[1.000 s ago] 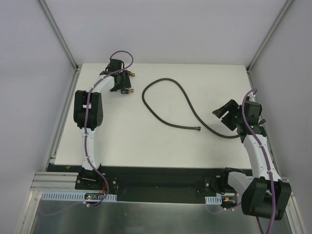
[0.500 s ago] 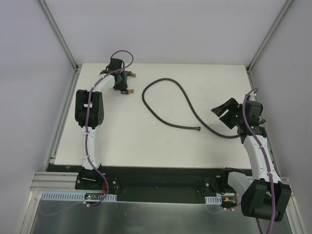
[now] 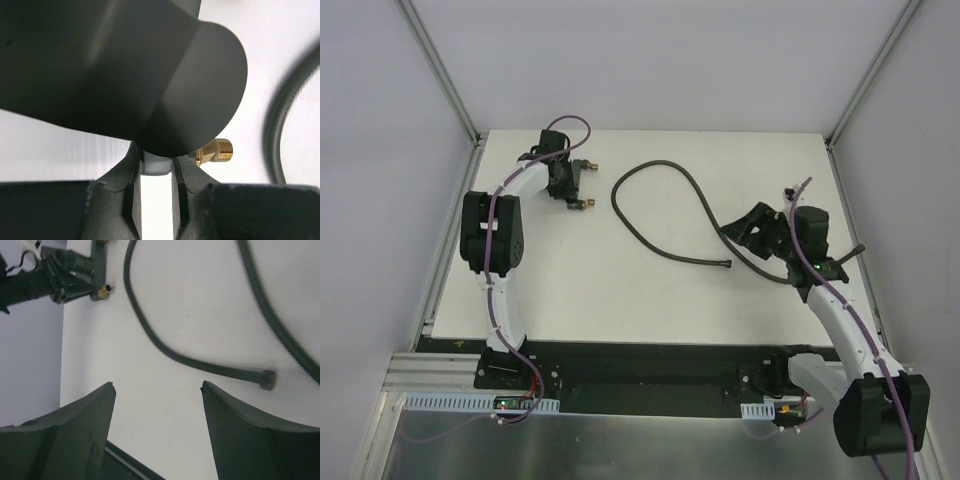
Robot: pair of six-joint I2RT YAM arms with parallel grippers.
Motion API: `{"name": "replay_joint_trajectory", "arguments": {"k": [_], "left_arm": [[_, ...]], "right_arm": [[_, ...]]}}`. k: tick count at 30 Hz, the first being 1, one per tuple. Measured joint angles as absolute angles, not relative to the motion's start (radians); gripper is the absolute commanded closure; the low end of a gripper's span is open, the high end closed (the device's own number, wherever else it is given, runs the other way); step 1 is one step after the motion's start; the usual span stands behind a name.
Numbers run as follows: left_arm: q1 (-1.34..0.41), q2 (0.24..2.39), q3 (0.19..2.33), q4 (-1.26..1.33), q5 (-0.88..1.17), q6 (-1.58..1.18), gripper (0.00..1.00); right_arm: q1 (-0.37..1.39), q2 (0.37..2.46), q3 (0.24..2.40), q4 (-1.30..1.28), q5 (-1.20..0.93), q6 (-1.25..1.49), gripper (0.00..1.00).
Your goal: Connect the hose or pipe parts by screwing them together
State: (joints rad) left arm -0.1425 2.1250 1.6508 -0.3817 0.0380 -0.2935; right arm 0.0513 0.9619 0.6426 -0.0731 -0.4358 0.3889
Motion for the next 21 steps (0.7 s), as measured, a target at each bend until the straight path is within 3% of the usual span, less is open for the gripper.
{"name": "replay_joint_trajectory", "arguments": {"k": [4, 10, 21], "left_arm": [[-0.143, 1.995, 1.504, -0.408, 0.139, -0.297, 1.0], [-0.157, 1.809, 1.298, -0.435, 0.302, -0.3, 1.0], [-0.17, 1.703, 1.182, -0.463, 0.415, -0.298, 1.0]], "right_arm": [[0.254, 1.046, 0.669, 0.001, -0.431, 0.379, 0.28], [0.527, 1.367, 0.836, 0.128, -0.414, 0.271, 0.32], [0.706, 1.875, 1.277, 0.168, -0.365, 0.264, 0.36]]}}
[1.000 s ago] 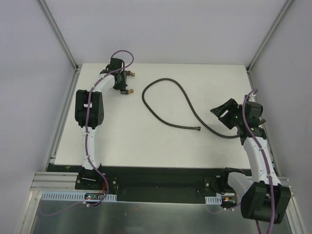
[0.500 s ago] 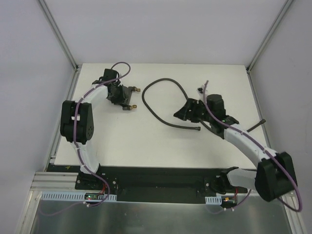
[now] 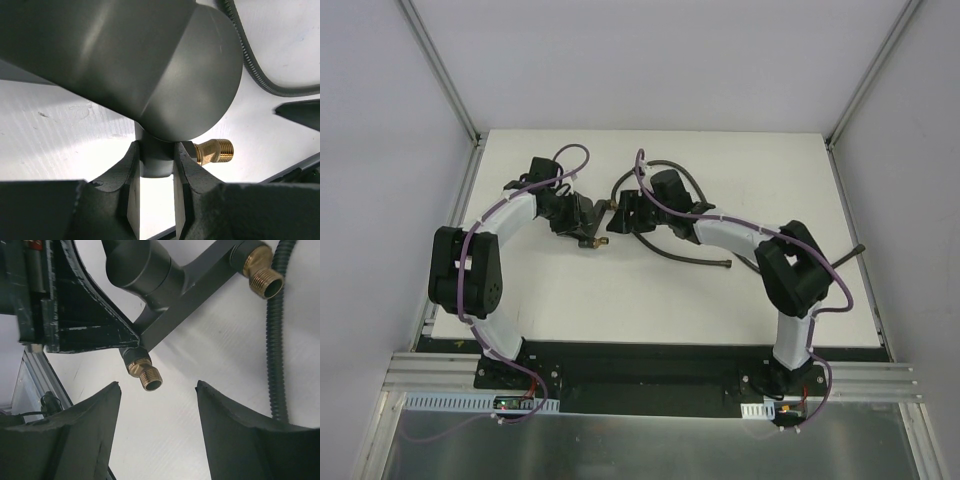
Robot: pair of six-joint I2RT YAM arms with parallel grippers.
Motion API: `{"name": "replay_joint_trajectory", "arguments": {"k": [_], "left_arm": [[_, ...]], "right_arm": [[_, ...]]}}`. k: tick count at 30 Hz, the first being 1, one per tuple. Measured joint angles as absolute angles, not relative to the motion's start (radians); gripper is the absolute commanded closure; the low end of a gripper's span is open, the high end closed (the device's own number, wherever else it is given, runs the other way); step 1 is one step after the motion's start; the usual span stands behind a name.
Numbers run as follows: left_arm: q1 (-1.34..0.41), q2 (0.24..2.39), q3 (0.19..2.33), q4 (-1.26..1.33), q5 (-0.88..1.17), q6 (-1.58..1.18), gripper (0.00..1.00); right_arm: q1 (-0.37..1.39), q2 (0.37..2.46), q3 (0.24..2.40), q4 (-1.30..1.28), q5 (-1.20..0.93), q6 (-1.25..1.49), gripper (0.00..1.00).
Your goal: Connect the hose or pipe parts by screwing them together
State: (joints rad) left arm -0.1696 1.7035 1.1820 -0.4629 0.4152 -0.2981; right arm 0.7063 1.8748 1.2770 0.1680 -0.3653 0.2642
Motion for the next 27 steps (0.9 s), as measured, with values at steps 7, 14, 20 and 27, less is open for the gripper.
{"name": "replay_joint_trajectory", "arguments": {"k": [7, 14, 20, 27], "left_arm": [[-0.169, 1.703, 1.182, -0.462, 0.44, -0.299, 1.0], [-0.169, 1.721, 1.182, -0.459, 0.456, -0.3, 1.0], [-0.169, 1.73, 1.182, -0.457, 0.468, -0.306, 1.0], [-0.169, 1.73, 1.182, -0.456, 0.469, -0.311, 1.0]], "right_arm": [[0.732, 1.981, 1.306, 0.167, -0.397, 0.316, 0.36], [0.734, 2.04, 1.34, 0.171, -0.429, 0.349, 0.5], [0.739, 2.045, 1.341, 0.214, -0.452, 0.401, 0.52], [0.741, 2.049, 1.339, 0.255, -0.473, 0.454, 0.55]]}}
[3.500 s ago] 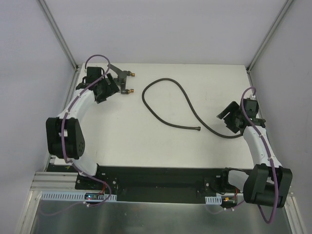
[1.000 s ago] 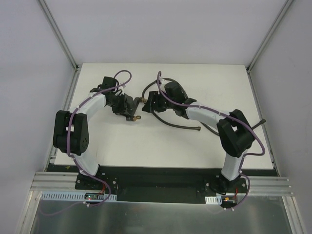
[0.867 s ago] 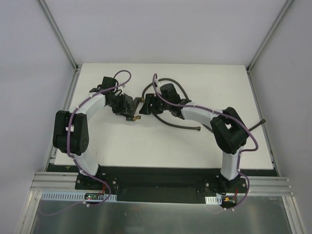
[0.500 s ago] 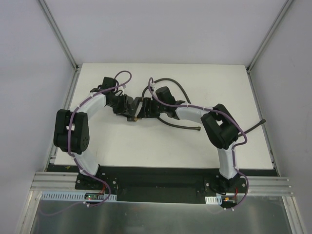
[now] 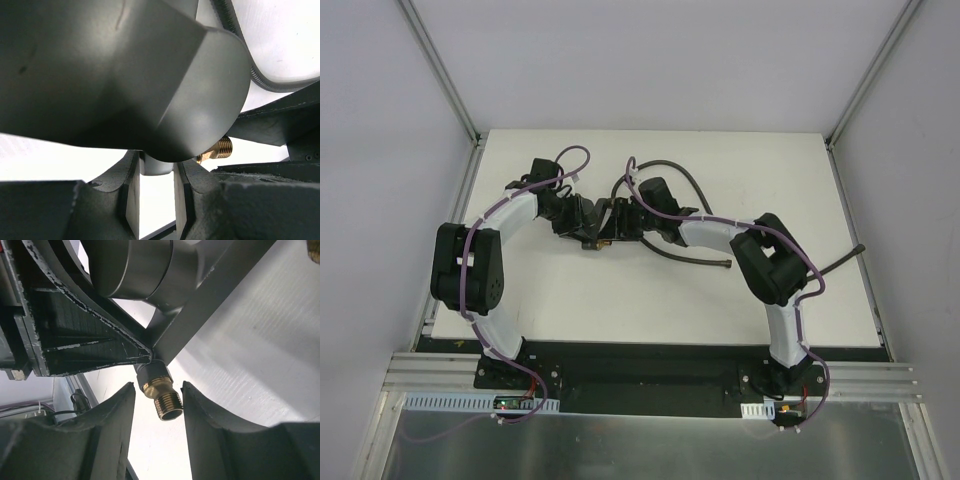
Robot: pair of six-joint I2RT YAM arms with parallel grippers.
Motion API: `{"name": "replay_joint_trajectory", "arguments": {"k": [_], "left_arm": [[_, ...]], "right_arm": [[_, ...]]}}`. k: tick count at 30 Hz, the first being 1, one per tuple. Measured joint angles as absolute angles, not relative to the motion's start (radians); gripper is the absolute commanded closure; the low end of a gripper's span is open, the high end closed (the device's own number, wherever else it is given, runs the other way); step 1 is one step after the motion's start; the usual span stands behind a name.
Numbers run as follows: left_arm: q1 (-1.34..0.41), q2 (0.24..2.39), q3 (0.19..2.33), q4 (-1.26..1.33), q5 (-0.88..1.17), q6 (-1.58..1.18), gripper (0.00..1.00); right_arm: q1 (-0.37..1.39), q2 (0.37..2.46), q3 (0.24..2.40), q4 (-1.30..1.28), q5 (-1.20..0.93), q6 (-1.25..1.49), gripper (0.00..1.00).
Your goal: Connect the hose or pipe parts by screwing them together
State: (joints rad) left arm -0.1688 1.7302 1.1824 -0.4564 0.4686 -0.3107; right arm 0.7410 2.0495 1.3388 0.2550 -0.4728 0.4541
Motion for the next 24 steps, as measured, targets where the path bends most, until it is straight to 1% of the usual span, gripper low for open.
{"name": "replay_joint_trajectory", "arguments": {"k": [3, 8, 9, 13, 18, 21, 22, 23, 24], "left_arm": [[-0.169, 1.73, 1.182, -0.457, 0.469, -0.311, 1.0], [-0.169, 1.73, 1.182, -0.456, 0.47, -0.315, 1.0], [-0.169, 1.73, 1.182, -0.456, 0.47, -0.315, 1.0], [-0.168, 1.73, 1.182, -0.457, 0.471, -0.318, 1.0], [-0.168, 1.73, 1.182, -0.459, 0.471, -0.319, 1.0], [-0.168, 1.73, 1.183, -0.46, 0.471, -0.319, 1.0], [-0.168, 1.73, 1.184, -0.462, 0.471, -0.318, 1.0], [-0.168, 1.73, 1.185, -0.464, 0.471, -0.318, 1.0], [-0.168, 1.73, 1.186, -0.465, 0.471, -0.318, 0.96]], "right_arm": [[0.74, 2.049, 1.333, 0.258, -0.474, 0.468, 0.51], [0.742, 2.049, 1.329, 0.255, -0.479, 0.484, 0.51], [0.742, 2.049, 1.329, 0.254, -0.48, 0.486, 0.52], [0.742, 2.054, 1.329, 0.247, -0.483, 0.492, 0.63], [0.741, 2.057, 1.329, 0.237, -0.481, 0.503, 0.62], [0.741, 2.057, 1.329, 0.236, -0.479, 0.508, 0.77], [0.741, 2.057, 1.328, 0.232, -0.476, 0.511, 0.88], [0.739, 2.057, 1.327, 0.232, -0.476, 0.513, 0.92], [0.738, 2.057, 1.327, 0.23, -0.477, 0.514, 0.99]]}}
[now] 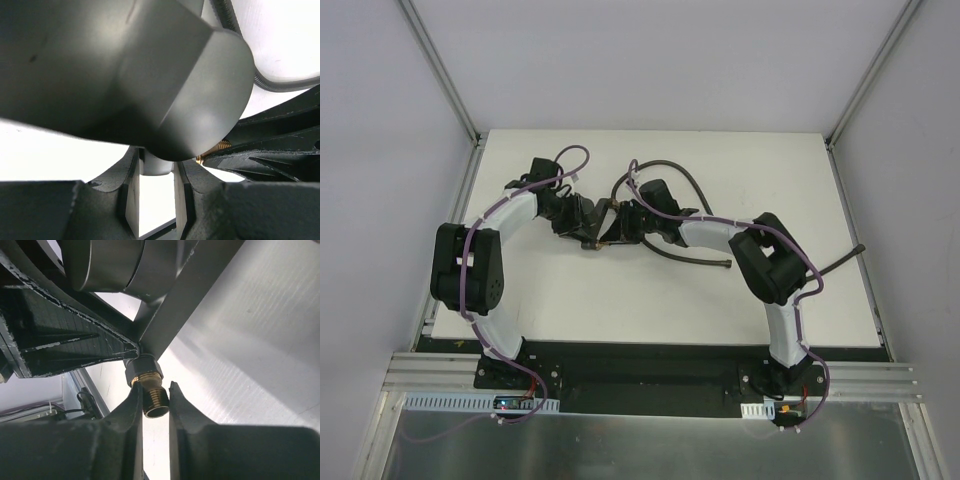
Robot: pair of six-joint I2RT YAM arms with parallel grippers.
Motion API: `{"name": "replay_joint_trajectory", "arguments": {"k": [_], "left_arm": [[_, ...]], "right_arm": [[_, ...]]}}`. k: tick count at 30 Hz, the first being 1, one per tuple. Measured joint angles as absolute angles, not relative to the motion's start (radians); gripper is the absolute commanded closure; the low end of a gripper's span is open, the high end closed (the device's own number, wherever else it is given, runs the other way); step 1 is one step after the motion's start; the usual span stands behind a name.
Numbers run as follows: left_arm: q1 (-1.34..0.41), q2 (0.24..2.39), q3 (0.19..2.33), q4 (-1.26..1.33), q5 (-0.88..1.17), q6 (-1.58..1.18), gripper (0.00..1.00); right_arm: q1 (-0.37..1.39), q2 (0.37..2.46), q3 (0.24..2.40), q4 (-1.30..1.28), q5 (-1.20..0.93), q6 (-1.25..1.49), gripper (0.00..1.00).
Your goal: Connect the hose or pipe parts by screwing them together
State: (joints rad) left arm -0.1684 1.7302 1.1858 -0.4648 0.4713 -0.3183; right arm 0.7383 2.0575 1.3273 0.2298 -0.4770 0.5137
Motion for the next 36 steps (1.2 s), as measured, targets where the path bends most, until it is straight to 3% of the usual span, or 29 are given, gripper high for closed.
{"name": "replay_joint_trajectory", "arguments": {"k": [1, 3, 4, 6, 10, 21, 28, 36], "left_arm": [[-0.168, 1.73, 1.187, -0.466, 0.471, -0.318, 0.89], [-0.162, 1.73, 1.192, -0.466, 0.474, -0.317, 0.62], [-0.156, 1.73, 1.195, -0.466, 0.477, -0.318, 0.55], [-0.147, 1.73, 1.196, -0.463, 0.483, -0.335, 0.44], [-0.119, 1.729, 1.196, -0.451, 0.52, -0.391, 0.33], [-0.017, 1.549, 0.909, -0.222, 0.676, -0.688, 0.33], [-0.018, 1.508, 0.605, 0.217, 0.773, -1.038, 0.34], [-0.018, 1.515, 0.448, 0.623, 0.757, -1.305, 0.42]], "right_arm": [[0.737, 2.057, 1.327, 0.231, -0.485, 0.516, 0.99], [0.735, 2.058, 1.327, 0.243, -0.496, 0.524, 0.99], [0.735, 2.059, 1.327, 0.251, -0.498, 0.53, 0.99], [0.733, 2.062, 1.327, 0.27, -0.504, 0.558, 0.99], [0.739, 2.088, 1.327, 0.31, -0.522, 0.613, 0.99], [0.739, 2.106, 1.327, 0.376, -0.538, 0.689, 0.99], [0.736, 2.106, 1.312, 0.389, -0.539, 0.699, 0.99], [0.735, 2.107, 1.308, 0.416, -0.54, 0.71, 0.99]]}}
